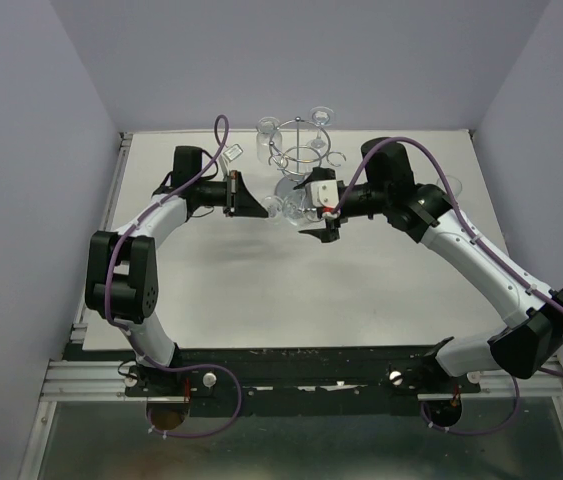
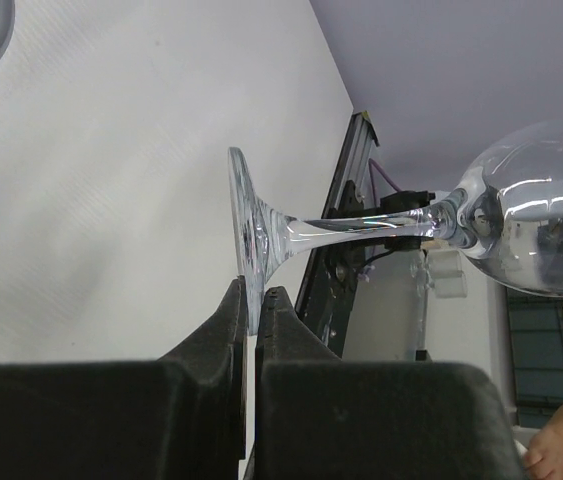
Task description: Take the wine glass off the wine glass rack
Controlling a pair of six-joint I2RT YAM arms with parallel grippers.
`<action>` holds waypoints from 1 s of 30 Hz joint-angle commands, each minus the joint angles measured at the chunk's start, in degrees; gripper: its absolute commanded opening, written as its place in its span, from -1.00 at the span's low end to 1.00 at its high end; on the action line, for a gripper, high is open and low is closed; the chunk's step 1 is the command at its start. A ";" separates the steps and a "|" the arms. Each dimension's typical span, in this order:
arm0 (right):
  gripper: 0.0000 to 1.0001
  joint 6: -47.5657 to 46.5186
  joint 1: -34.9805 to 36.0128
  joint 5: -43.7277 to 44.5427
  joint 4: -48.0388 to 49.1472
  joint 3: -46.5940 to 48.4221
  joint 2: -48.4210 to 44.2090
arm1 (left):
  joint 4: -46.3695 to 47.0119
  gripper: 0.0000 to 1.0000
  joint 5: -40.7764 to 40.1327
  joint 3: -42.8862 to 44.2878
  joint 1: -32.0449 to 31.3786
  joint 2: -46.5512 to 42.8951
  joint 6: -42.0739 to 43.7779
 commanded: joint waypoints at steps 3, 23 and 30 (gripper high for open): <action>0.84 -3.78 1.10 1.62 -0.58 -0.22 -0.16 | 13.06 -1.00 4.73 -1.23 -0.16 -0.77 -12.05; 0.00 8.59 -0.56 6.72 -6.81 3.29 -0.77 | 1.56 -0.15 0.17 -0.71 -0.08 -1.90 -4.15; -0.11 15.36 -8.73 3.82 -17.53 4.88 -1.21 | -3.19 -0.11 -1.94 -1.23 0.54 -3.40 0.86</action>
